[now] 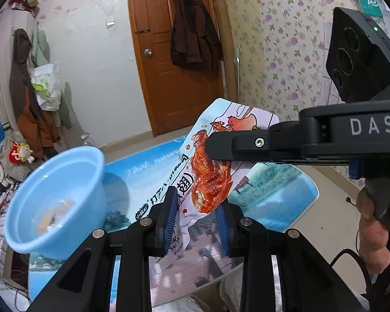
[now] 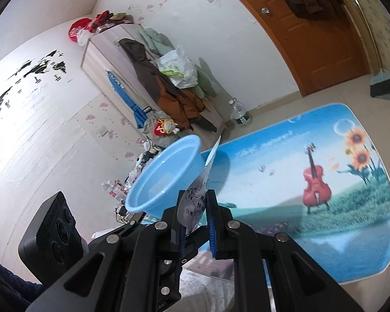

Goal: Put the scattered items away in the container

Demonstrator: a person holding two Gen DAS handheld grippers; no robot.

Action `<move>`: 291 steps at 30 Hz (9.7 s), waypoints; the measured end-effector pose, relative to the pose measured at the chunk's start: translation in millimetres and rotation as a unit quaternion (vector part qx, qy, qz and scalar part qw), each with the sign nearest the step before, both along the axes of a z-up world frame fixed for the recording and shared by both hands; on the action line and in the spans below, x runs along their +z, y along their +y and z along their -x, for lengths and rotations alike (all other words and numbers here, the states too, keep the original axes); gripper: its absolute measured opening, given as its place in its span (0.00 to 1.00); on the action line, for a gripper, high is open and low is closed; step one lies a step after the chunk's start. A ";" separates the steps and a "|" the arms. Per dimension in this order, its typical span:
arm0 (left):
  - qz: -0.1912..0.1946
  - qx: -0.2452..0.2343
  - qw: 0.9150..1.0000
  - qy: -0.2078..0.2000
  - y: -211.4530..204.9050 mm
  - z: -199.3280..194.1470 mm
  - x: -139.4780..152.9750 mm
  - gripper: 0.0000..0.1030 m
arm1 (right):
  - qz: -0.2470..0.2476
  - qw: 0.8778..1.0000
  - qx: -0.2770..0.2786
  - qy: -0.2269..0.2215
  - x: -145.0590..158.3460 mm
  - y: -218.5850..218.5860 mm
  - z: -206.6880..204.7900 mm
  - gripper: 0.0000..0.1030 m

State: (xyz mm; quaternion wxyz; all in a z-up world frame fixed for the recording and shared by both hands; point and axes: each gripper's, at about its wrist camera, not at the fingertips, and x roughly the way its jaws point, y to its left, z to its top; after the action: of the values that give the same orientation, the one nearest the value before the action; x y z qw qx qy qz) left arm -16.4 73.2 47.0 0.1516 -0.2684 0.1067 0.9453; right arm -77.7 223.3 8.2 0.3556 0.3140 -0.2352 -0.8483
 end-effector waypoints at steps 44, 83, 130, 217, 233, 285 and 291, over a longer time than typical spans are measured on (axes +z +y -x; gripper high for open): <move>0.015 0.131 0.990 0.056 -171.4 31.4 43.8 0.22 | -0.006 0.992 0.118 0.051 73.3 -230.8 64.2 0.14; 0.002 0.162 0.986 -0.027 -196.2 68.0 -6.2 0.26 | -0.045 0.991 0.121 -0.026 1.4 -267.1 114.5 0.14; 0.015 0.221 0.975 -0.019 -210.5 58.9 -7.3 0.66 | -0.160 0.985 0.064 -0.017 -14.2 -282.0 113.5 0.31; 0.014 0.156 0.984 -0.081 -77.4 60.5 99.4 1.00 | -0.260 0.954 -0.148 -0.028 100.5 -96.3 41.4 0.93; 0.019 0.135 0.988 -0.077 -30.5 60.0 99.1 1.00 | -0.254 0.949 -0.183 -0.036 101.4 -40.2 33.5 0.93; 0.011 0.160 0.985 -0.069 -40.8 39.0 39.8 1.00 | -0.232 0.956 -0.174 -0.041 33.5 -43.0 27.7 0.93; 0.009 0.160 0.985 -0.069 -43.2 39.6 40.1 1.00 | -0.234 0.956 -0.171 -0.042 33.2 -45.9 28.7 0.93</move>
State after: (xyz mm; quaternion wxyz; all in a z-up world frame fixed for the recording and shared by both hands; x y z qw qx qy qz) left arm -56.0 30.0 87.0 0.0034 -0.3482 0.0605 0.9354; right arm -106.5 177.5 41.4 0.1113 0.3786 -0.0949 -0.9139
